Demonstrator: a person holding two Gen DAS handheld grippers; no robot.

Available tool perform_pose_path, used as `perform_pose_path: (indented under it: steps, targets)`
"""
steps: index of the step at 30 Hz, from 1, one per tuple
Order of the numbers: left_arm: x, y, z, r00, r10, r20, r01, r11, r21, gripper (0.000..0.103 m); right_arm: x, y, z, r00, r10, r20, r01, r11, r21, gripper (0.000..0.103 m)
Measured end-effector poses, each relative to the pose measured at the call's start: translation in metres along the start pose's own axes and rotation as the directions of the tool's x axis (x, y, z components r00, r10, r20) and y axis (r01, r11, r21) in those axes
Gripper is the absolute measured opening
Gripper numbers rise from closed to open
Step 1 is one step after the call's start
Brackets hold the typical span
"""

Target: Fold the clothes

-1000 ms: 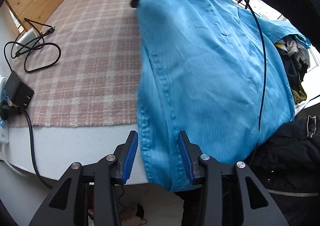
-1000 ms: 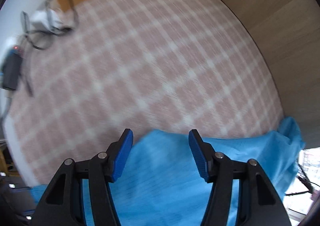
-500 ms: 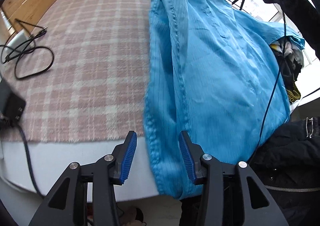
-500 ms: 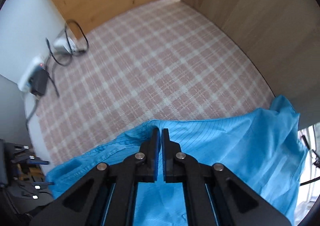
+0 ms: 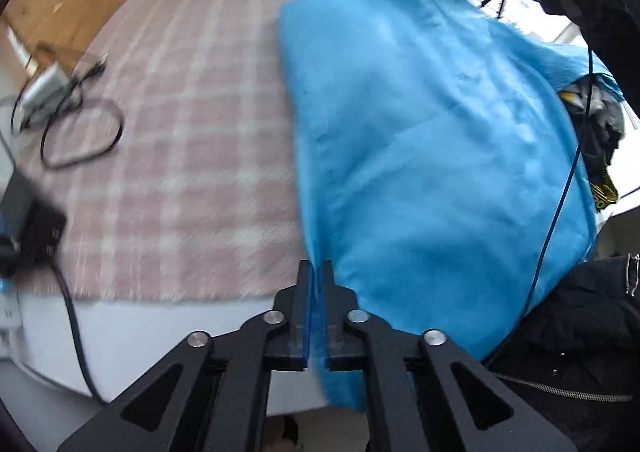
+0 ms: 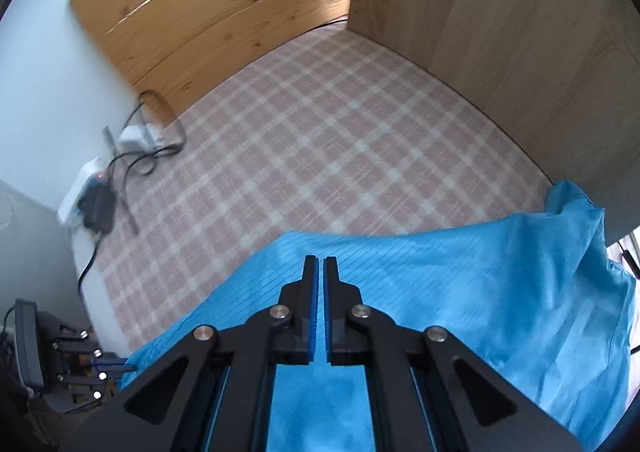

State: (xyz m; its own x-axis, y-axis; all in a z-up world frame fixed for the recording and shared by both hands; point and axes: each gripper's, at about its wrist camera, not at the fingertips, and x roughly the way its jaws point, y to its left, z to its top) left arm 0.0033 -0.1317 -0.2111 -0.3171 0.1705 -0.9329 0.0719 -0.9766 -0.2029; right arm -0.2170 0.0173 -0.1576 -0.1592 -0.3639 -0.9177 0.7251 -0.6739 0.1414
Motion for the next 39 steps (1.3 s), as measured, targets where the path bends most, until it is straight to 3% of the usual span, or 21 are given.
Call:
perform_pose_path:
  steps: [3, 10, 13, 16, 17, 21, 26, 31, 33, 37, 39]
  targets:
    - [-0.013, 0.005, 0.001, 0.999, 0.024, 0.021, -0.024, 1.0, -0.002, 0.019, 0.008, -0.031, -0.015, 1.0, 0.017, -0.002, -0.016, 0.994, 0.109, 0.003]
    - [-0.039, -0.009, 0.031, 0.997, 0.017, 0.072, -0.022, 0.997, 0.08, 0.019, 0.033, -0.085, -0.102, 0.992, 0.034, -0.124, 0.0, 0.964, 0.265, 0.004]
    - [-0.039, -0.021, 0.048, 0.997, -0.002, 0.082, -0.009, 0.99, 0.14, 0.02, -0.001, -0.109, -0.126, 0.998, 0.058, -0.028, -0.044, 0.932, 0.36, 0.006]
    - [-0.03, -0.03, 0.061, 0.997, -0.035, 0.071, 0.023, 0.985, 0.173, 0.02, -0.05, -0.136, -0.157, 0.996, 0.015, 0.086, -0.052, 0.892, 0.448, 0.024]
    - [-0.027, -0.032, 0.063, 0.997, -0.049, 0.064, 0.037, 0.983, 0.178, 0.02, -0.065, -0.143, -0.167, 0.994, -0.019, 0.105, -0.032, 0.884, 0.467, 0.025]
    - [-0.018, -0.04, 0.058, 0.997, -0.077, 0.022, 0.071, 0.972, 0.223, 0.02, -0.117, -0.171, -0.217, 0.98, -0.157, 0.123, 0.066, 0.835, 0.546, 0.025]
    - [-0.015, -0.047, 0.05, 0.994, -0.105, 0.006, 0.101, 0.969, 0.228, 0.02, -0.15, -0.179, -0.284, 0.975, -0.159, 0.154, 0.029, 0.783, 0.622, 0.025]
    - [-0.026, -0.042, 0.022, 0.998, -0.061, 0.033, 0.055, 0.988, 0.147, 0.02, -0.118, -0.139, -0.31, 0.987, -0.047, 0.151, -0.047, 0.824, 0.564, 0.025]
    - [-0.037, -0.036, 0.0, 0.998, -0.04, 0.056, 0.035, 0.994, 0.1, 0.02, -0.096, -0.111, -0.307, 0.989, 0.047, 0.139, -0.112, 0.856, 0.505, 0.025]
    - [-0.055, -0.031, -0.058, 0.997, 0.014, 0.082, -0.013, 1.0, -0.015, 0.02, -0.057, -0.04, -0.291, 0.988, 0.132, 0.077, -0.149, 0.941, 0.304, 0.025]
    - [-0.059, -0.031, -0.089, 0.995, 0.043, 0.086, -0.037, 0.997, -0.072, 0.02, -0.039, -0.004, -0.286, 0.983, 0.179, 0.044, -0.185, 0.96, 0.21, 0.025]
